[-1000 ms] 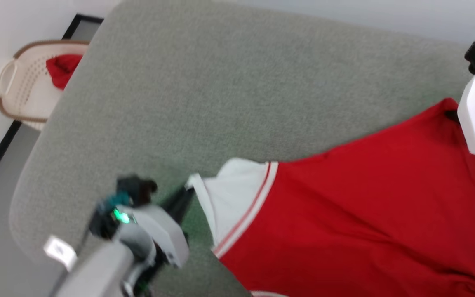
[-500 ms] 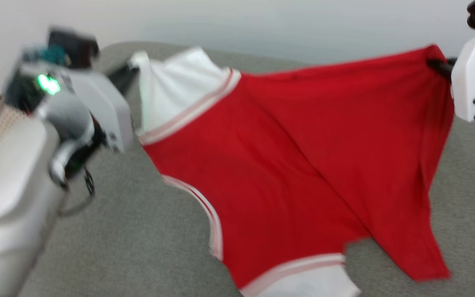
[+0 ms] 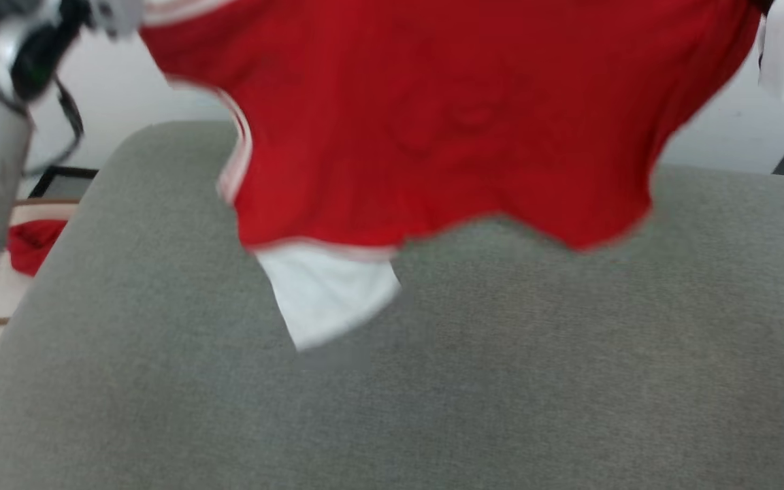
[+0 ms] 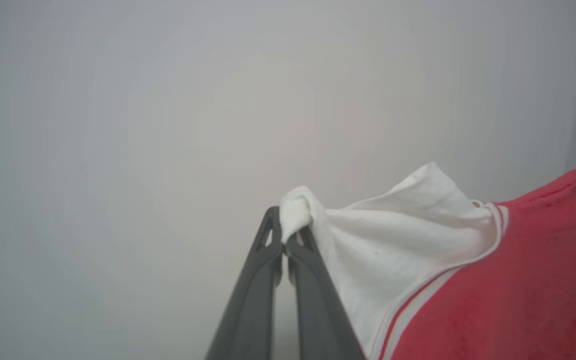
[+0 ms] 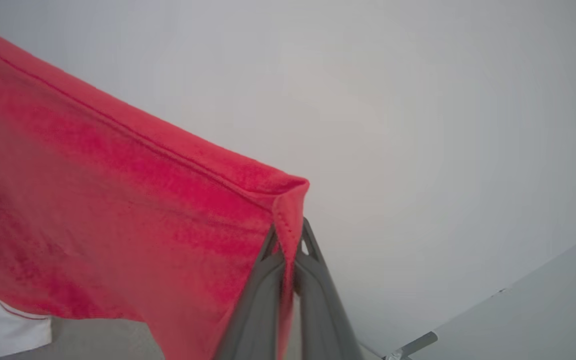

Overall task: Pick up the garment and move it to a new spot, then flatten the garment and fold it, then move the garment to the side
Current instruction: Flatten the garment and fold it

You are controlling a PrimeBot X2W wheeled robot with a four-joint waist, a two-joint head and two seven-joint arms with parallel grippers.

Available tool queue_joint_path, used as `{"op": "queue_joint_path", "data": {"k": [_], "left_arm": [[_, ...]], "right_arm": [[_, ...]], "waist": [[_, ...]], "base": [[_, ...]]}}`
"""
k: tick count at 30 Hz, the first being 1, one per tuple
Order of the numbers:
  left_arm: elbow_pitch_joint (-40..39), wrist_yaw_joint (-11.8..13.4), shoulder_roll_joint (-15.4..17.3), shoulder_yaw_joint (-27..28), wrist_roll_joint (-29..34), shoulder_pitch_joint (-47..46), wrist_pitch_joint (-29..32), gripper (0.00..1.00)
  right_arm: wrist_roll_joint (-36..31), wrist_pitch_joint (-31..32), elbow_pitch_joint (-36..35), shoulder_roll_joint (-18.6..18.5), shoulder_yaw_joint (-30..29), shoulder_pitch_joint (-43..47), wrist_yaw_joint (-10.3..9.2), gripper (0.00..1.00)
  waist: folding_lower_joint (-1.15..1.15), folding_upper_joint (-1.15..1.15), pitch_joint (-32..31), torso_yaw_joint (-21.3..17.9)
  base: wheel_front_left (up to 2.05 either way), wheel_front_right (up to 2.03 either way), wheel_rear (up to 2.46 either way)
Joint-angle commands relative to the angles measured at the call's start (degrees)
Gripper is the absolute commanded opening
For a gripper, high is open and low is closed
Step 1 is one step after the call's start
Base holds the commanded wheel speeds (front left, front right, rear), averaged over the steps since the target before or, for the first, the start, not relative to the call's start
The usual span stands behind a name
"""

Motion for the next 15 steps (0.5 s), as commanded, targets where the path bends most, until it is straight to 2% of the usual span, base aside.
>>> {"op": "queue_joint_path", "data": {"k": [1,7,15], "left_arm": [[1.7,-0.3,-0.4,-0.1,0.3,-2.4,-0.9,0.00],[8.0,-0.7,-2.1,-1.5,-0.2,-9.1,-3.4,0.00],[12.6,-0.8,-2.4,-4.4,-1.8,-14.3,-4.9,0.00]], "right_arm": [[-0.9,-1.2,1.2,0.5,-0.5,-1.0,-0.08,0.00],[-1.8,-4.0,5.3,3.0,-2.6,-3.4,-0.08,0.00],[-1.8,-4.3,6.2,3.5,-3.4,-6.1,-0.08,0.00]], "waist": [[0.00,0.00,-0.7,-0.9],[0.00,0.00,-1.0,-1.8],[0.00,0.00,0.8,-2.8]], "base": [[0.00,0.00,0.00],[0.00,0.00,0.00],[0.00,0.00,0.00]]}}
